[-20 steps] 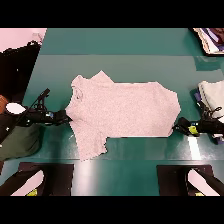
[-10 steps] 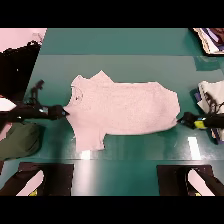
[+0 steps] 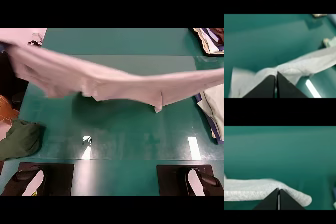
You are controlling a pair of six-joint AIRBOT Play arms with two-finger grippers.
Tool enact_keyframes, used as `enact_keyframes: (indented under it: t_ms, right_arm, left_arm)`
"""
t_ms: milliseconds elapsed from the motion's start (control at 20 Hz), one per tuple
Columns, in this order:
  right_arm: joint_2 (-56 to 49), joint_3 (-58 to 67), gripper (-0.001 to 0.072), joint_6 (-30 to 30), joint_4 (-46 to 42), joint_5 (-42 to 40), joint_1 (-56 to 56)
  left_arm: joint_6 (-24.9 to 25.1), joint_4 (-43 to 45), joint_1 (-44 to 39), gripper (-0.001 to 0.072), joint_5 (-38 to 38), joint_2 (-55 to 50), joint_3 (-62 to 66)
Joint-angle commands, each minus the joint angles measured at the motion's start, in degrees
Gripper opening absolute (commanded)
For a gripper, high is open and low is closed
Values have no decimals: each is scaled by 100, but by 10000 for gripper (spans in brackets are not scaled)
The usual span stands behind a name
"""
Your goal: Fold the shirts.
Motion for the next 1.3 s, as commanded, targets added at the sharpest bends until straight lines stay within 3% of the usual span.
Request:
enact_keyframes:
  t_ms: [0, 200, 450, 650, 850, 1000, 1100, 1250]
  right_arm:
    - [129, 1250, 11, 9, -35, 2, -4]
    - [-470, 2774, 11, 391, -824, 721, -17]
    - [-2072, 4656, 12, 710, -896, 2223, 20]
    - [-3104, 3807, 11, 758, -907, 2404, 560]
    - [-4350, 2649, 11, 756, -925, 2367, 1156]
    - [-5414, 2444, 11, 754, -909, 1904, 1298]
    - [-5976, 2487, 11, 754, -903, 1392, 1298]
    - [-6655, 3034, 11, 754, -901, 975, 1252]
  left_arm:
    - [-275, 127, 2, 23, -105, 46, 1967]
    - [-496, 579, 2, 23, 33, 28, 3075]
    - [-678, 787, 2, 23, -328, -111, 1709]
    - [-662, 778, 0, 23, -1001, -1182, 317]
    - [-656, 743, -2, 23, -988, -2719, -354]
    - [-476, 748, -262, 24, -262, -3856, -352]
    - [-109, 745, -522, 24, 632, -4459, -350]
    - [-37, 734, -765, 24, 2004, -4962, -337]
